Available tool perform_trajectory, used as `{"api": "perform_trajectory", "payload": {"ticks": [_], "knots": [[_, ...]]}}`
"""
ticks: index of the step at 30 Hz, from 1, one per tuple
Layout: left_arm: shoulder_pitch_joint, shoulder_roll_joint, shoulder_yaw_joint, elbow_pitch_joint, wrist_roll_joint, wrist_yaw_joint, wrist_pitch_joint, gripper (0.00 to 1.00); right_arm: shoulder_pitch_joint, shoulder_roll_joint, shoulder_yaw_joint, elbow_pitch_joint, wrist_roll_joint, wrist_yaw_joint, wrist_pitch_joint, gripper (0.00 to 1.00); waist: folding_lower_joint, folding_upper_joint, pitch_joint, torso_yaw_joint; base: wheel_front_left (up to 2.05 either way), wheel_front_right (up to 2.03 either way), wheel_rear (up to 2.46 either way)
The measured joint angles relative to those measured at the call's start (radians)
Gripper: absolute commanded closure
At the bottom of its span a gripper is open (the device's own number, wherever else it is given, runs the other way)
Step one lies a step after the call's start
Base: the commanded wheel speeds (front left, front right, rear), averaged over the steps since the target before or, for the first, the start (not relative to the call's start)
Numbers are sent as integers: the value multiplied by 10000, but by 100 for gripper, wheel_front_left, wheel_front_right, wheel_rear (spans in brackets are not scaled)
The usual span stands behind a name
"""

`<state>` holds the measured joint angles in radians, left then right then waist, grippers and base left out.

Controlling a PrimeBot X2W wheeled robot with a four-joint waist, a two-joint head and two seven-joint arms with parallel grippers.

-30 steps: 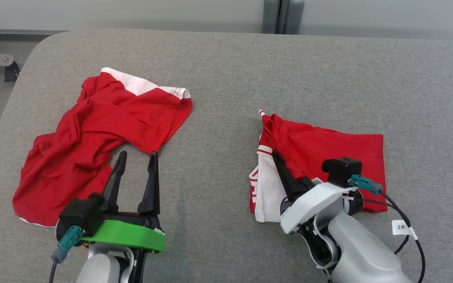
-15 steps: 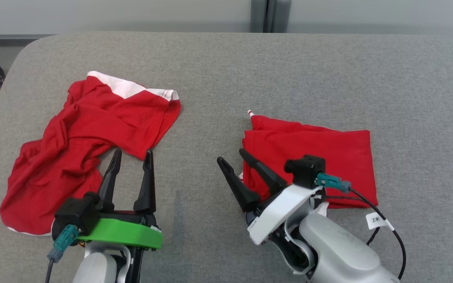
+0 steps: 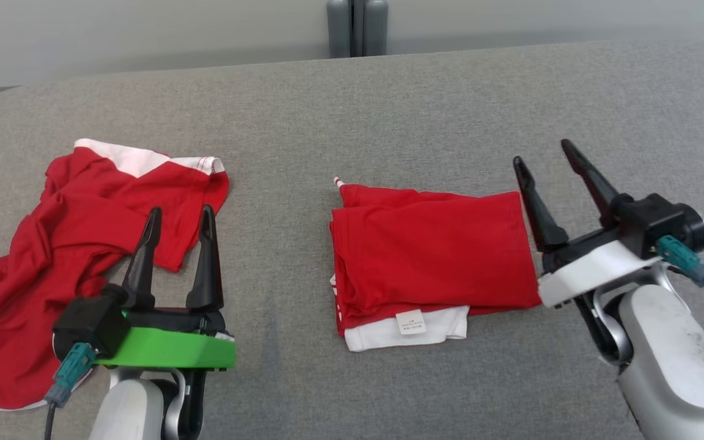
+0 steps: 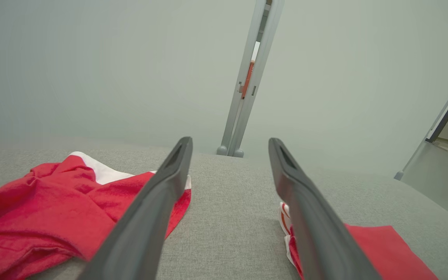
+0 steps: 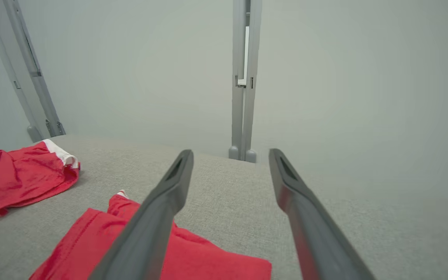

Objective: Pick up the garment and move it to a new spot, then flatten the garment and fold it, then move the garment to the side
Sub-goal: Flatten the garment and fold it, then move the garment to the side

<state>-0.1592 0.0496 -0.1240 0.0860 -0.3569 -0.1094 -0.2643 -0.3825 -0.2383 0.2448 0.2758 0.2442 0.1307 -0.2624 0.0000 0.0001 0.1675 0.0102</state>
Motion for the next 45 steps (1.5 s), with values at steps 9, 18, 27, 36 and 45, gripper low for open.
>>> {"api": "perform_trajectory", "payload": {"ticks": [9, 18, 27, 36, 45], "knots": [[129, 0, 201, -284, 447, 84, 0, 0, 1502, 564, -1549, -1597, -943, 0, -2, 0, 0, 0, -29, -419, 0, 0, 0], [512, 0, 238, -282, 568, 121, 0, 0, 2254, 1070, -2173, -2153, -1168, 0, -2, 0, 0, 0, -120, -469, 0, 0, 0], [526, 0, 148, -274, 591, 82, 0, 0, 2315, 1141, -2238, -2090, -1229, 0, -2, 0, 0, 0, -101, -381, 0, 0, 0], [442, -2, -251, -127, 589, 38, 0, 0, 2076, 1396, -2219, -144, -746, 0, -2, 0, 0, 0, 257, -108, 0, 0, 0], [180, -2, -560, -35, 591, -17, 2, 0, 1239, 1561, -1931, 2606, 355, 0, -2, 0, 0, 0, 640, 449, 0, 0, 0]]}}
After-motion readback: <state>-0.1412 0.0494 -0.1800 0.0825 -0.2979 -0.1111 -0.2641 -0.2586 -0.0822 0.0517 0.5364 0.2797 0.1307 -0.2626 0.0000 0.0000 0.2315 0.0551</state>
